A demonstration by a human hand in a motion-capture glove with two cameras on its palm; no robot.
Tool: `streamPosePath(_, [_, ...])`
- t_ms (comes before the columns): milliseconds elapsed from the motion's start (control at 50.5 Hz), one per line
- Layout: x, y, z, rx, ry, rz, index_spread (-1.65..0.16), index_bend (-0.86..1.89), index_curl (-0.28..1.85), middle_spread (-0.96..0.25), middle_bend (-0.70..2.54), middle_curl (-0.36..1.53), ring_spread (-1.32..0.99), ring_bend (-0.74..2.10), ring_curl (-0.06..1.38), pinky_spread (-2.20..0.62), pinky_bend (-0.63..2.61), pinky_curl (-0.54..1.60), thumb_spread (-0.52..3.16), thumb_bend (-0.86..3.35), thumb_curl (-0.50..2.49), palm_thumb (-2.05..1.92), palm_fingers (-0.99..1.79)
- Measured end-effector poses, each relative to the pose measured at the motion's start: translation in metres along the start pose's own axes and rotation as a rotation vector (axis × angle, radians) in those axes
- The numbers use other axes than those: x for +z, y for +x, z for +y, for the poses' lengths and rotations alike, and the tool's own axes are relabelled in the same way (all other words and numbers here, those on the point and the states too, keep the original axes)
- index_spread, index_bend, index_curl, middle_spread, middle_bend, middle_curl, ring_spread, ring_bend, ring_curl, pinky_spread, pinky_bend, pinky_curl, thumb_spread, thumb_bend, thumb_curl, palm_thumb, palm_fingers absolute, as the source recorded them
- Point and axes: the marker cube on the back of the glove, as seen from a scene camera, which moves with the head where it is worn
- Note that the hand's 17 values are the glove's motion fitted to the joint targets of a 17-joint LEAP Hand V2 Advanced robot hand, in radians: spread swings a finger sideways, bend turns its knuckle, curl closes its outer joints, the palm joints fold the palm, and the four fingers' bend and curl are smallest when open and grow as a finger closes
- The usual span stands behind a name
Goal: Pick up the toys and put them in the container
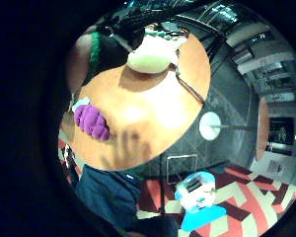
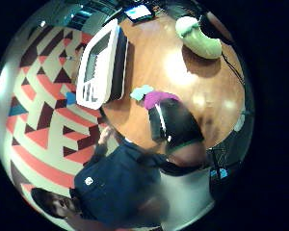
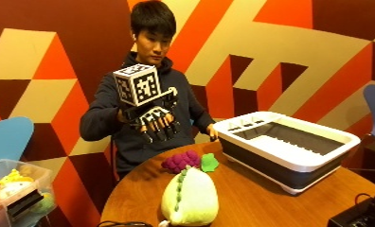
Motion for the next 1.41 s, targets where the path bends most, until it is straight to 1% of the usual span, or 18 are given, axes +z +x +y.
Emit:
streamPosePath(99, [-0.003, -0.002, -0.002, -0.008, 0.010, 0.012, -0.11, 0.18, 0.08, -0.01, 0.24, 0.08, -0.06, 0.28, 0.07, 0.00, 0.50, 0.15, 0.77, 0.15, 0.05, 0.18, 0.40])
streamPosePath(198, [-0.011, -0.001, -0.007, -0.031, 0.031, 0.033, -0.14, 0.17, 0.12, -0.01, 0.25, 0.11, -0.08, 0.30, 0.10, 0.00, 0.52, 0.19, 1.04, 0.17, 0.09, 0.18, 0.38])
streamPosePath(297, [-0.017, 0.004, -0.012, -0.040, 0.044, 0.075, -0.16, 0.18, 0.14, -0.02, 0.27, 0.14, -0.09, 0.32, 0.11, 0.01, 0.52, 0.20, 1.21, 0.17, 0.12, 0.18, 0.36])
streamPosePath(456, [-0.025, 0.012, -0.023, -0.064, 0.016, 0.090, -0.18, 0.18, 0.18, -0.03, 0.29, 0.19, -0.10, 0.34, 0.13, 0.01, 0.53, 0.23, 1.36, 0.17, 0.16, 0.17, 0.34])
streamPosePath(574, [-0.027, 0.015, -0.035, -0.166, -0.008, 0.090, -0.18, 0.18, 0.21, -0.03, 0.29, 0.22, -0.11, 0.36, 0.14, 0.01, 0.54, 0.24, 1.42, 0.17, 0.19, 0.17, 0.32])
streamPosePath(693, [-0.029, 0.019, -0.050, -0.281, -0.017, 0.121, -0.22, 0.14, 0.22, -0.05, 0.27, 0.24, -0.12, 0.40, 0.16, 0.01, 0.58, 0.27, 1.44, 0.18, 0.23, 0.22, 0.23])
streamPosePath(891, [-0.035, 0.025, -0.086, -0.382, -0.002, 0.220, -0.27, 0.13, 0.22, -0.09, 0.22, 0.26, -0.13, 0.44, 0.19, 0.00, 0.67, 0.31, 1.41, 0.18, 0.28, 0.29, 0.08])
streamPosePath(990, [-0.029, 0.032, -0.110, -0.400, -0.032, 0.239, -0.28, 0.14, 0.23, -0.11, 0.19, 0.28, -0.12, 0.40, 0.19, 0.00, 0.72, 0.33, 1.38, 0.15, 0.29, 0.28, -0.04])
streamPosePath(1129, [-0.012, 0.041, -0.136, -0.428, -0.102, 0.258, -0.29, 0.13, 0.23, -0.12, 0.14, 0.27, -0.09, 0.23, 0.16, 0.01, 0.75, 0.33, 1.33, 0.11, 0.30, 0.28, -0.23])
streamPosePath(1228, [0.008, 0.046, -0.155, -0.459, -0.158, 0.269, -0.29, 0.10, 0.22, -0.12, 0.11, 0.25, -0.07, 0.19, 0.17, 0.01, 0.75, 0.34, 1.30, 0.08, 0.30, 0.27, -0.27])
streamPosePath(1406, [0.048, 0.060, -0.186, -0.384, -0.284, 0.208, -0.29, 0.11, 0.22, -0.12, 0.10, 0.22, -0.05, 0.16, 0.17, 0.03, 0.78, 0.35, 1.25, 0.05, 0.31, 0.30, -0.25])
